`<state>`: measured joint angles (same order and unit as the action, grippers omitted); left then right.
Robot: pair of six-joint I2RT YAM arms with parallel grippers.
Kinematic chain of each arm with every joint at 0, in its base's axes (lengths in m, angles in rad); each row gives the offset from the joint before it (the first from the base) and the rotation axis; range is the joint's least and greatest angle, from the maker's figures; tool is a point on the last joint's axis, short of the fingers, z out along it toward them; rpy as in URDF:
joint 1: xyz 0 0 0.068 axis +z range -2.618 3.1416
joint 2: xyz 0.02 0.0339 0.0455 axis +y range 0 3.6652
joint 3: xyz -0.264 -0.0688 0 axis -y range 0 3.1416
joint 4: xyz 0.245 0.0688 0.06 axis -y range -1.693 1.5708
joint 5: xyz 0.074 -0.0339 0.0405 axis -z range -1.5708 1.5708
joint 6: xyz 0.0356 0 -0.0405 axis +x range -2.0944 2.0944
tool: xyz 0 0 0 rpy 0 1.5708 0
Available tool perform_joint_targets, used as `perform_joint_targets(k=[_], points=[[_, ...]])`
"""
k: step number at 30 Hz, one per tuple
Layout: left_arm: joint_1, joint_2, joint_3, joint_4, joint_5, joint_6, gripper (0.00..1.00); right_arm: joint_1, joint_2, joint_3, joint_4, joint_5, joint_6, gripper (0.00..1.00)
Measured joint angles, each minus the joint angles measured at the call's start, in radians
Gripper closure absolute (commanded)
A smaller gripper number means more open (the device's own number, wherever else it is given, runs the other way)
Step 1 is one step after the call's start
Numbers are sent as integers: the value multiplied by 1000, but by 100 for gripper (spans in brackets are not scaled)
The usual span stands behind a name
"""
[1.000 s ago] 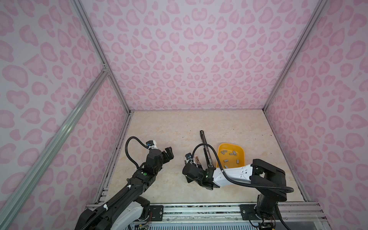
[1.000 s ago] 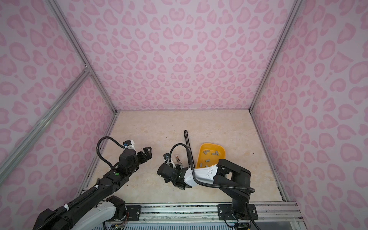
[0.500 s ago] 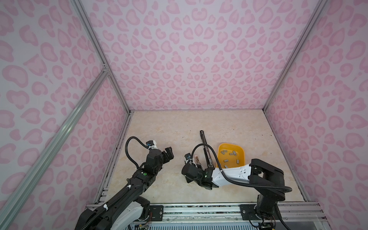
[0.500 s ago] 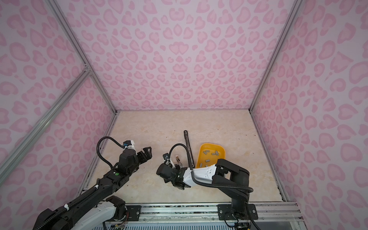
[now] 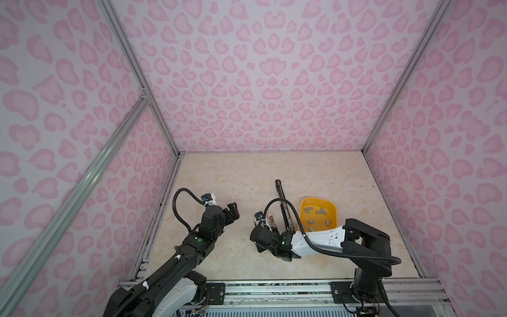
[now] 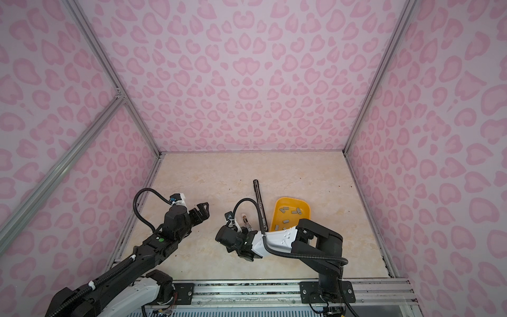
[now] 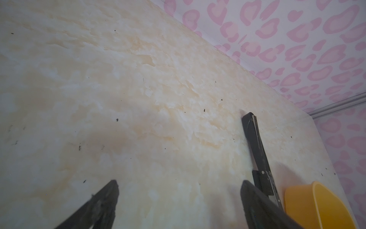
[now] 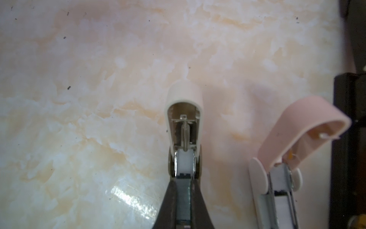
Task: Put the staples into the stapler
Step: 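Lower the staple strip with the right gripper into the white stapler's channel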
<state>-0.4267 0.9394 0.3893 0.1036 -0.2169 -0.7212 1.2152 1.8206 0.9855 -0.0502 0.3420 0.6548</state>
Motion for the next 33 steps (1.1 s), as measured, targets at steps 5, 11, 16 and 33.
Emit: perform_joint_targets(k=[5,11,16,33], points=[[0,2,0,0,0,0,3,0,2,2,0,-1,5,100],[0,2,0,0,0,0,3,0,2,2,0,-1,6,100],[0,3,0,0,0,0,3,0,2,2,0,-1,7,100],[0,3,0,0,0,0,3,0,8,-4,8,10,61,100]])
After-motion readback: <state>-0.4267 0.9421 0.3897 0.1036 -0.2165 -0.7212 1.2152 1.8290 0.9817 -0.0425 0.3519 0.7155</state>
